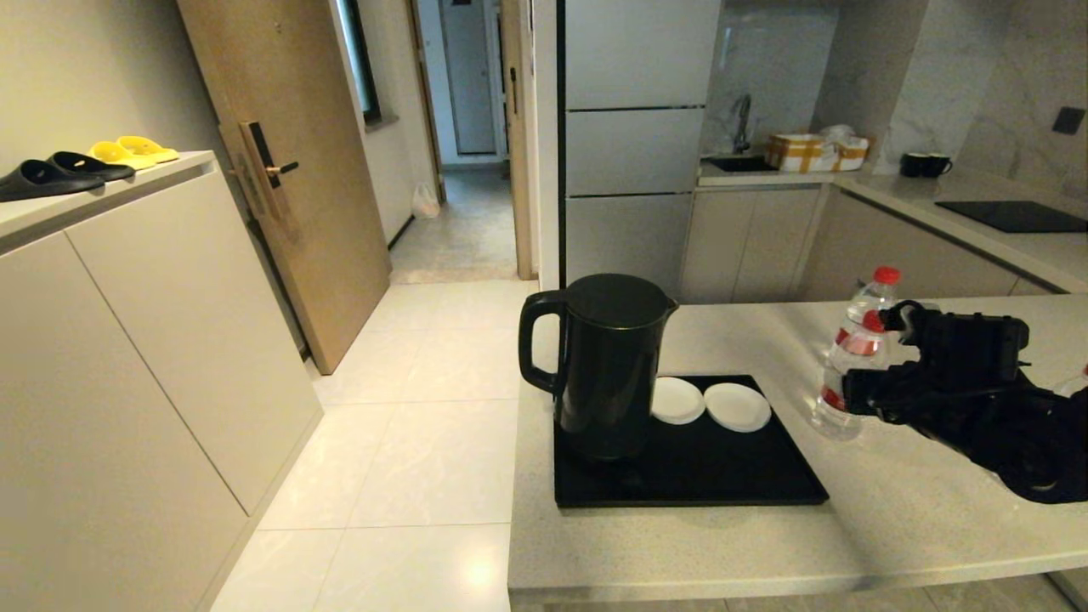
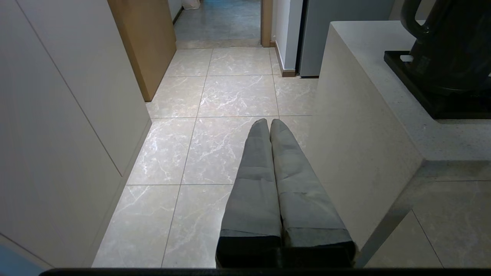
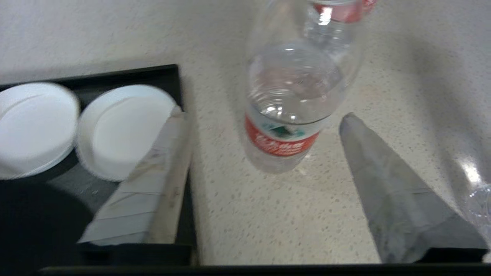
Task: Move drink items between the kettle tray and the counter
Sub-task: Return the bottled water to its original position
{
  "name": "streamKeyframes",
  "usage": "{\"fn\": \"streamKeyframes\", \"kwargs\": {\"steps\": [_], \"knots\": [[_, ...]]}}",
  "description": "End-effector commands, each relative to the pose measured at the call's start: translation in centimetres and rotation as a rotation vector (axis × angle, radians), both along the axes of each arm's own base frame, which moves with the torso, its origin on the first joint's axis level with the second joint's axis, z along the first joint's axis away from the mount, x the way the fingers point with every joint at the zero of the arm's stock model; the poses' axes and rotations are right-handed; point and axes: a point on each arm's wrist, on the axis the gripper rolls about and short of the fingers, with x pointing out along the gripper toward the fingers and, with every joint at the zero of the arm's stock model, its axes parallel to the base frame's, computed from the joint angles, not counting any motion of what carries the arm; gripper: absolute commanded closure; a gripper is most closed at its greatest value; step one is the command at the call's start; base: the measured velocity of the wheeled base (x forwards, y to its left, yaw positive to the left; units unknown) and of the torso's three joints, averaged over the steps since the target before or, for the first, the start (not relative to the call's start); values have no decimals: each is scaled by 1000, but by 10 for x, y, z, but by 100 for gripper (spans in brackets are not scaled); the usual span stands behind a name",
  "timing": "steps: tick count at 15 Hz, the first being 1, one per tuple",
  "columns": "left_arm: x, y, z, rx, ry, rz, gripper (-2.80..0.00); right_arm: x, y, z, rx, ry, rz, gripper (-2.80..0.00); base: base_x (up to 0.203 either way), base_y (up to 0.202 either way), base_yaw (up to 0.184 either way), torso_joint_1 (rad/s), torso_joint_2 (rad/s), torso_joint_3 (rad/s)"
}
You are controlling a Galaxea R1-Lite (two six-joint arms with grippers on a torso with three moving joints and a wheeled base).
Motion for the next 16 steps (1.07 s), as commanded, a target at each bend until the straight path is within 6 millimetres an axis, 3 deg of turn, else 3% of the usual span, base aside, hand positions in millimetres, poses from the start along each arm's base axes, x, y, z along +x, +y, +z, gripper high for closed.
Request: {"fn": "streamKeyframes", "kwargs": {"steps": [1, 6, 10, 15, 16], "knots": [[0, 0, 0, 0, 2, 0, 0, 3, -5, 0, 1, -8, -18, -280, 0, 0, 0, 0, 0, 0], [0, 0, 0, 0, 2, 1, 0, 16, -23, -2, 26, -33, -78, -280, 0, 0, 0, 0, 0, 0], [0, 0, 0, 0, 2, 0, 0, 37, -29, -26, 57, -28, -103, -280, 0, 0, 0, 0, 0, 0], [0, 0, 0, 0, 2, 2, 0, 61, -30, -34, 52, -70, -94, -280, 0, 0, 0, 0, 0, 0], [0, 0, 0, 0, 1, 0, 0, 61, -30, -33, 55, -70, -87, 0, 0, 0, 0, 0, 0, 0]]}}
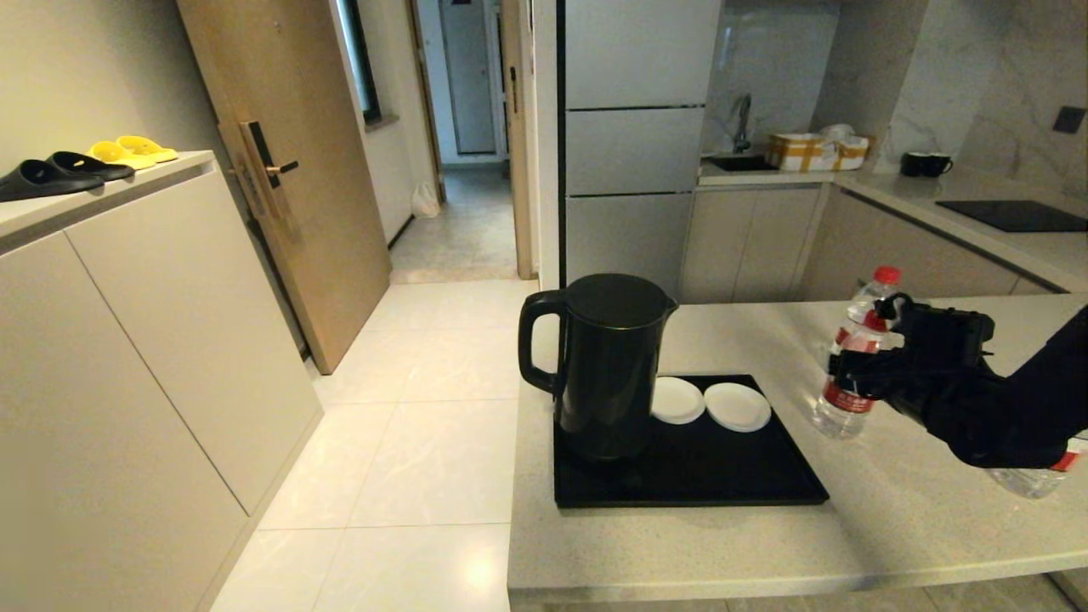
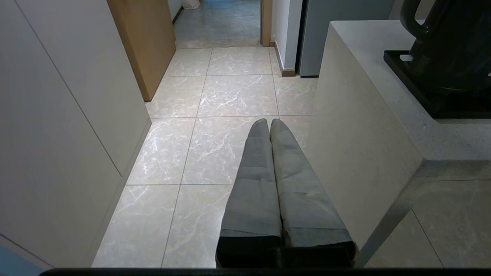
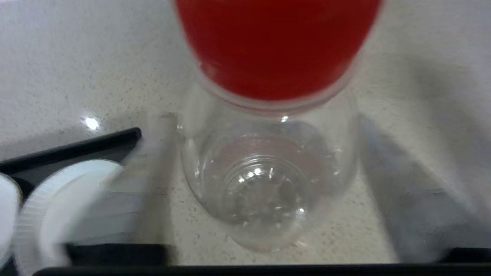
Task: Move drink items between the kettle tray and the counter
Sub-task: Return the bottled water to its original position
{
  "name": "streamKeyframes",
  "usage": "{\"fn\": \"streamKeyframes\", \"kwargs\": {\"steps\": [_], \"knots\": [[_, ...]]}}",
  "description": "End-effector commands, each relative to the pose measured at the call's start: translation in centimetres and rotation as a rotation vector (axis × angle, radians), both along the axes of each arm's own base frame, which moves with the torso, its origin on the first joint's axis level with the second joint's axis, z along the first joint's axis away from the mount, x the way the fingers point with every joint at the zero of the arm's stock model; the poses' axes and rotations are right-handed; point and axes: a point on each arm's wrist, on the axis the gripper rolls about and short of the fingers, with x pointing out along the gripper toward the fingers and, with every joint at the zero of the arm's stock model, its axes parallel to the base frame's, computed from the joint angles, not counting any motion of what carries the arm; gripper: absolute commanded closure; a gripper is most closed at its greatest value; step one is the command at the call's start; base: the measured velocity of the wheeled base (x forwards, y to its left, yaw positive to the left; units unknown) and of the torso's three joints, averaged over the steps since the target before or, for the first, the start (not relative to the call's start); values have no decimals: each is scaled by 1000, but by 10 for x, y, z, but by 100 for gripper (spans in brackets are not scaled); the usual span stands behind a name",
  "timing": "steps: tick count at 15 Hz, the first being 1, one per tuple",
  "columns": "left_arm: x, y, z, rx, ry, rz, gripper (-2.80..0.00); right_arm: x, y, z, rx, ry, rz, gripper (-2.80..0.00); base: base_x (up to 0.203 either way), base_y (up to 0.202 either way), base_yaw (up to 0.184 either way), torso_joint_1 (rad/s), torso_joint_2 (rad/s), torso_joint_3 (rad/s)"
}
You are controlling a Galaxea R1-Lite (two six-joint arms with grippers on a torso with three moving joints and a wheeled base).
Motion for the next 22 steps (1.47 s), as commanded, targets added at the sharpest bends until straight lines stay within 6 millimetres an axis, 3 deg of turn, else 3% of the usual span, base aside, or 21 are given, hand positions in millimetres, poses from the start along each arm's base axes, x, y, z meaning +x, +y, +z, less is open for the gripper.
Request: {"fn": "streamKeyframes", "kwargs": {"steps": [1, 3, 6, 9, 11, 15, 19, 22], "knots": [[0, 0, 0, 0, 2, -1, 0, 2, 2, -6, 13, 11, 29, 0, 0, 0, 0, 0, 0, 0], [0, 0, 0, 0, 2, 1, 0, -3, 7, 2, 18, -1, 48, 0, 0, 0, 0, 0, 0, 0], [0, 0, 0, 0, 0, 1, 0, -18, 22, 38, 41, -68, 90, 0, 0, 0, 0, 0, 0, 0], [0, 0, 0, 0, 2, 2, 0, -48, 53, 84, 119, -121, 195, 0, 0, 0, 0, 0, 0, 0], [0, 0, 0, 0, 2, -1, 0, -53, 76, 93, 146, -129, 265, 0, 0, 0, 0, 0, 0, 0], [0, 0, 0, 0, 2, -1, 0, -20, 100, 68, 105, -91, 261, 0, 0, 0, 0, 0, 0, 0], [0, 0, 0, 0, 1, -1, 0, 15, 108, 32, 31, -81, 230, 0, 0, 0, 0, 0, 0, 0], [0, 0, 0, 0, 2, 2, 0, 25, 112, 12, 21, -57, 216, 0, 0, 0, 0, 0, 0, 0]]}}
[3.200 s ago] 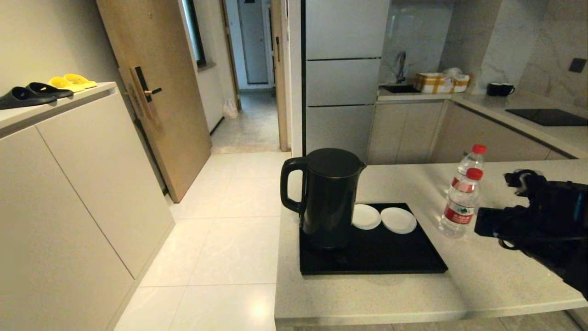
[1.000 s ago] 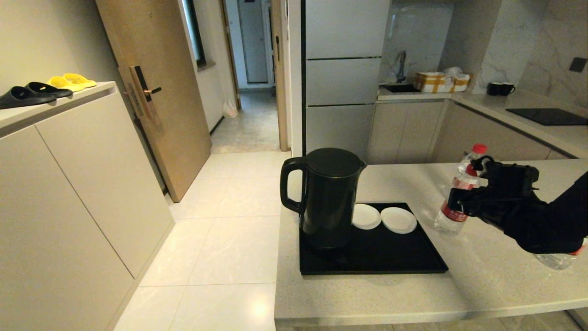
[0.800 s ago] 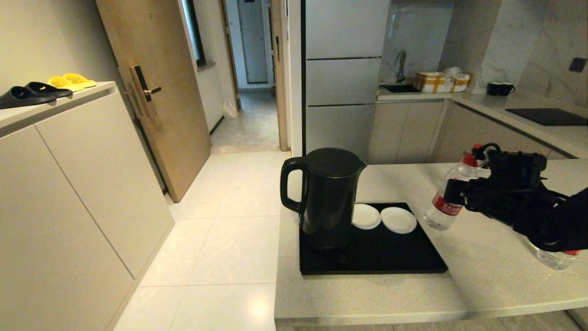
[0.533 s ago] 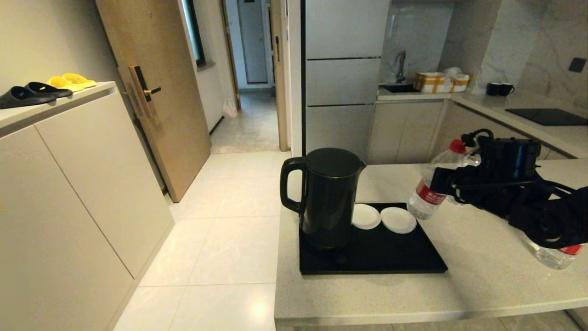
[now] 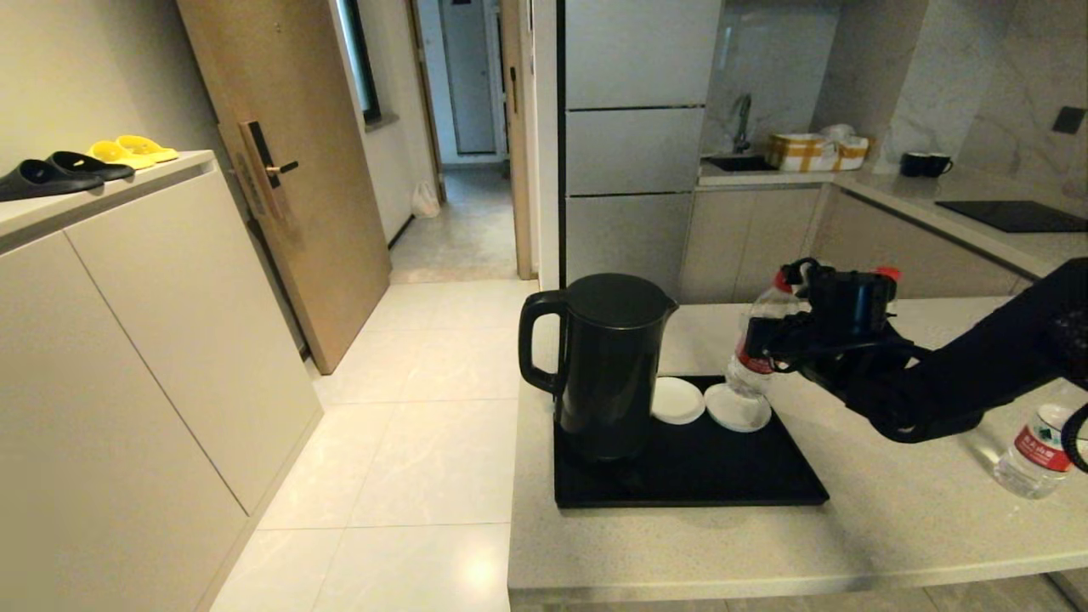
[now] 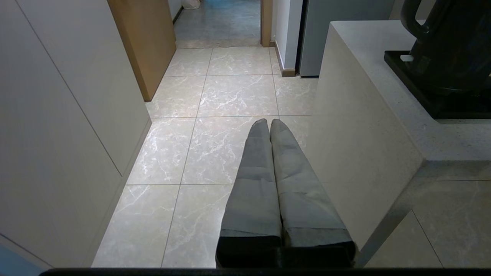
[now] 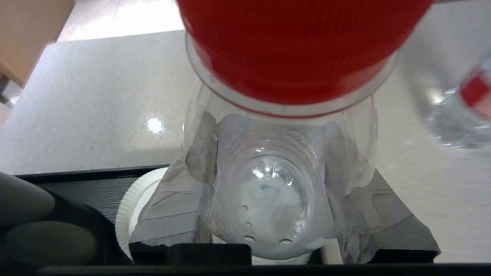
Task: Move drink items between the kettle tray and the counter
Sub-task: Return the bottled water to its original position
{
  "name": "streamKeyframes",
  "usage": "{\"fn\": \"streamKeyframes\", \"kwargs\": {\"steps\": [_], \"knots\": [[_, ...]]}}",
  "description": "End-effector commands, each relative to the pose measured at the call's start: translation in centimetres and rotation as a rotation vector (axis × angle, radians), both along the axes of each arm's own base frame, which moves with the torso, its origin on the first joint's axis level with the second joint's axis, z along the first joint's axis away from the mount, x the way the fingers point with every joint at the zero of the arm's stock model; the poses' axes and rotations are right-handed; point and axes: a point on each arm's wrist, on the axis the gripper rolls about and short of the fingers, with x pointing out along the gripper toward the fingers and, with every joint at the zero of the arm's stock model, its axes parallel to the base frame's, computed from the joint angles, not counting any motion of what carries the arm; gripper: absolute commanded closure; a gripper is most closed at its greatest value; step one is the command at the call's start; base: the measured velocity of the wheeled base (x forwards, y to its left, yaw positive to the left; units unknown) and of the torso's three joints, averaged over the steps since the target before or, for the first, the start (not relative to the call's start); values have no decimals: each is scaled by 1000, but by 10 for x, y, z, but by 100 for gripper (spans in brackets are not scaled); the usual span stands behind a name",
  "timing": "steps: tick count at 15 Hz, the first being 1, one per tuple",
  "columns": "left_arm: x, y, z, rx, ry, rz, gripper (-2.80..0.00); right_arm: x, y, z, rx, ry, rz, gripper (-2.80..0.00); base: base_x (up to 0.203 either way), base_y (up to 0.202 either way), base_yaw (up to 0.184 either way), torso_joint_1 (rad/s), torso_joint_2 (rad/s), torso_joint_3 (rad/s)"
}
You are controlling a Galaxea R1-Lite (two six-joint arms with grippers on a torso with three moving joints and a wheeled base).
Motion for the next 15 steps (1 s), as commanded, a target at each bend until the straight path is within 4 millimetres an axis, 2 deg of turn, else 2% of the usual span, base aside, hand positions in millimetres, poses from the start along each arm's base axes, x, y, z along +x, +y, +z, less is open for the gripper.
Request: {"fn": "streamKeyframes", "kwargs": {"steps": [1, 9, 11, 15], "knots": [[0, 0, 0, 0, 2, 2, 0, 14, 2, -28, -12, 38, -25, 0, 0, 0, 0, 0, 0, 0], [0, 0, 0, 0, 2, 0, 0, 15, 15, -42, -12, 46, -11, 0, 0, 0, 0, 0, 0, 0], [0, 0, 0, 0, 2, -1, 0, 15, 15, -46, -19, 57, -15, -280, 0, 0, 0, 0, 0, 0], [0, 0, 0, 0, 2, 2, 0, 14, 14, -44, -16, 51, -21, -280, 0, 0, 0, 0, 0, 0]]}}
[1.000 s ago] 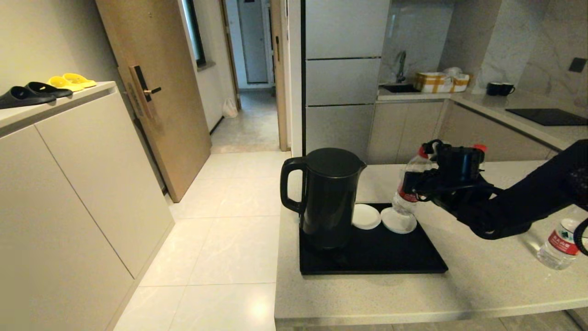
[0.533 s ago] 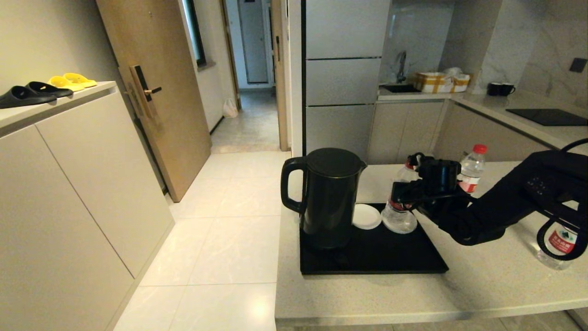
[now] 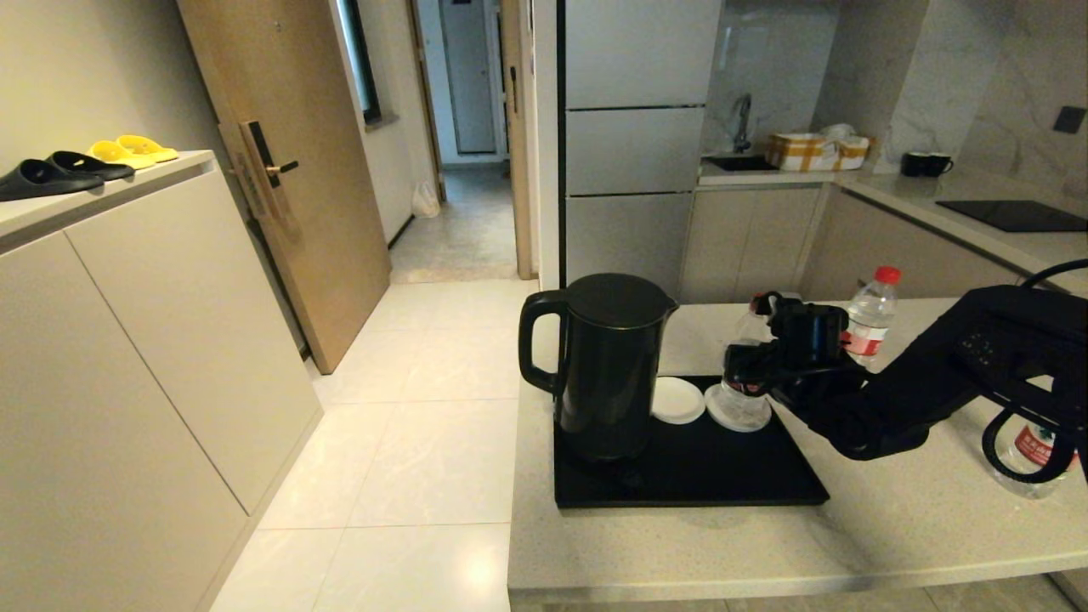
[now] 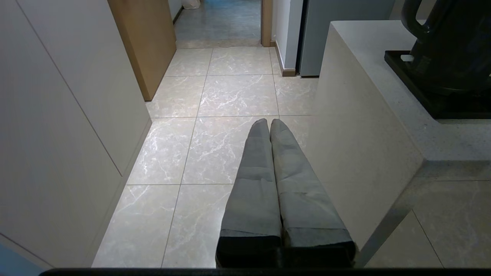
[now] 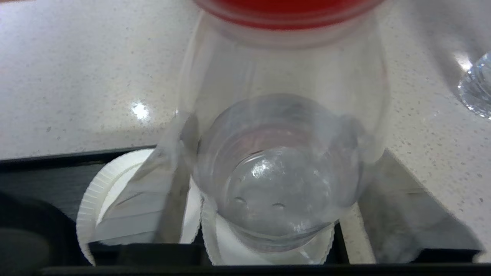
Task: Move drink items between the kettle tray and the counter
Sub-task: Return the bottled water to its original position
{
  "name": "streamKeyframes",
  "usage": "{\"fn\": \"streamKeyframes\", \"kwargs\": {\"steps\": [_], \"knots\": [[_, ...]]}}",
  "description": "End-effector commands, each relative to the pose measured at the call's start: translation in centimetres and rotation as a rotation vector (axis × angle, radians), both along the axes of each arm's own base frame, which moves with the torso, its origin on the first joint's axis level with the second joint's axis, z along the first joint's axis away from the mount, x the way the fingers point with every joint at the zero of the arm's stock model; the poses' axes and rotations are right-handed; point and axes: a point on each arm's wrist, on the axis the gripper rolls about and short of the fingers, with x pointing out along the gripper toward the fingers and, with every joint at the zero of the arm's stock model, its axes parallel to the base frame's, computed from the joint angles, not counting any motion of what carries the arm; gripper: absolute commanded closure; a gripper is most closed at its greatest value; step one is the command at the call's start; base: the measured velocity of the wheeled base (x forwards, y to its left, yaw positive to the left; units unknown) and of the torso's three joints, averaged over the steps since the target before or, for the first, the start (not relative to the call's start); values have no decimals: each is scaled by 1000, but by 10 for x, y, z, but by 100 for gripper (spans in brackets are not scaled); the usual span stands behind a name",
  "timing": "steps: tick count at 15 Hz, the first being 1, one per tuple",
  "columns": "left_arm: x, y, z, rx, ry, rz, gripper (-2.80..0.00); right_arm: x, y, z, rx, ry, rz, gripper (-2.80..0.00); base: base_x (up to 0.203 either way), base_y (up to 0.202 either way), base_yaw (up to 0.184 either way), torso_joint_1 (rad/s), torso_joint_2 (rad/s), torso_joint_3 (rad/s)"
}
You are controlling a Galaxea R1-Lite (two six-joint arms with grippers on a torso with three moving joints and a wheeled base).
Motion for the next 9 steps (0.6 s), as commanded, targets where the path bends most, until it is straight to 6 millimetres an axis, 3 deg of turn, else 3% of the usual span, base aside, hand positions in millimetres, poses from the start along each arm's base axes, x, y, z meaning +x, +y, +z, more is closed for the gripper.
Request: {"fn": "streamKeyframes", "kwargs": {"steps": [1, 6, 9], "knots": [[0, 0, 0, 0, 2, 0, 0, -1, 1, 2, 3, -7, 5, -280, 0, 0, 0, 0, 0, 0], [0, 0, 0, 0, 2, 1, 0, -20, 0, 21, 14, 6, 57, -280, 0, 0, 0, 0, 0, 0], [0, 0, 0, 0, 2, 1, 0, -44, 3, 56, 35, -33, 109, -280, 0, 0, 0, 0, 0, 0]]}}
